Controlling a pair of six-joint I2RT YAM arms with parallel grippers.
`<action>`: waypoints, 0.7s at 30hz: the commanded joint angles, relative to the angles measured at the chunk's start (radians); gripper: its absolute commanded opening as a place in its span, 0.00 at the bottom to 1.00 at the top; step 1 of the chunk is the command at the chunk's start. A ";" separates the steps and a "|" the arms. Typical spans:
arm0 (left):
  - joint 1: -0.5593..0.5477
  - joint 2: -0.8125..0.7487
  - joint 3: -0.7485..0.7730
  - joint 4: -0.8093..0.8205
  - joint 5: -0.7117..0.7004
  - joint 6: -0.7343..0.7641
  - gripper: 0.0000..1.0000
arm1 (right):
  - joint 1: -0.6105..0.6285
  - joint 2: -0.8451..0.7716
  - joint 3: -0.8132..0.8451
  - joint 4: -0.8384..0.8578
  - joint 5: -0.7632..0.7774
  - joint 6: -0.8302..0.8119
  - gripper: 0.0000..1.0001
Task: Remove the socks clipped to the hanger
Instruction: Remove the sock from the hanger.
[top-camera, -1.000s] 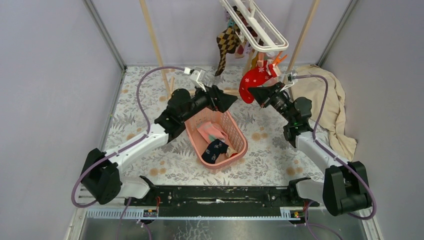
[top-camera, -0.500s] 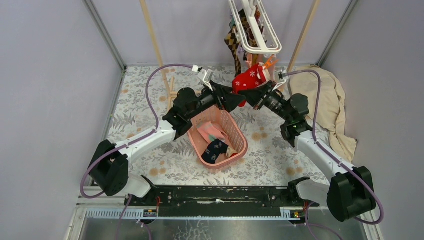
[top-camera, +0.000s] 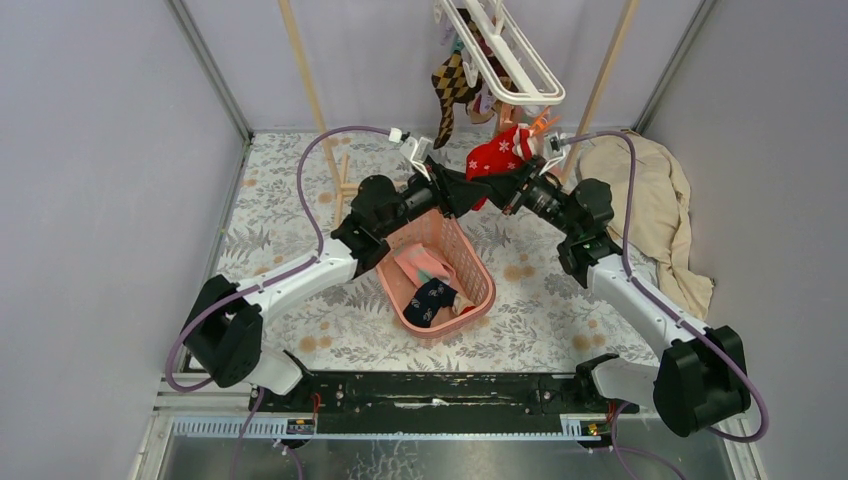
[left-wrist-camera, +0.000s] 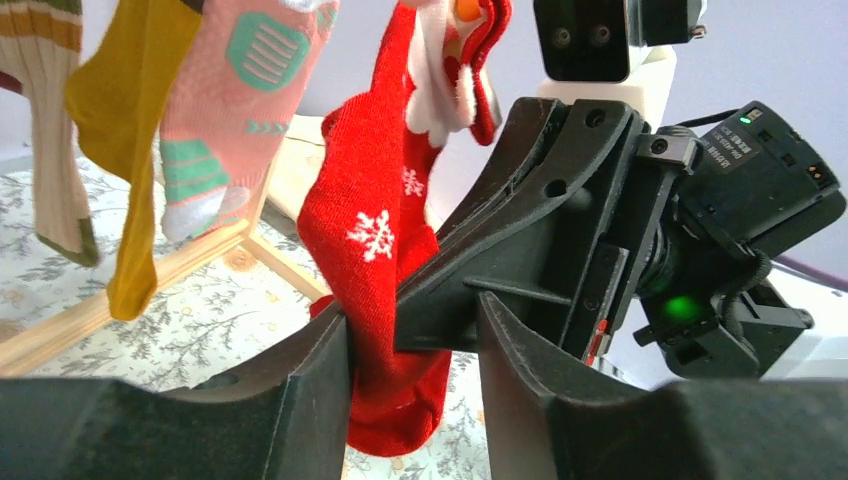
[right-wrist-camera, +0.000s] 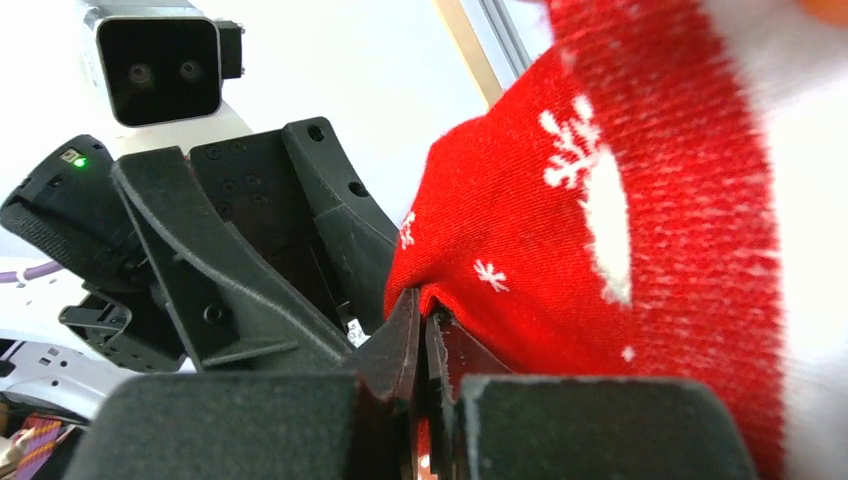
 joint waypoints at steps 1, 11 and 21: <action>0.001 0.026 0.036 0.062 -0.025 0.017 0.38 | 0.013 -0.009 0.058 0.003 -0.039 -0.006 0.00; 0.025 0.005 0.027 0.106 0.012 -0.026 0.56 | 0.013 -0.019 0.082 -0.153 -0.015 -0.076 0.00; 0.047 0.036 0.034 0.168 0.054 -0.092 0.81 | 0.013 -0.022 0.065 -0.160 -0.022 -0.084 0.00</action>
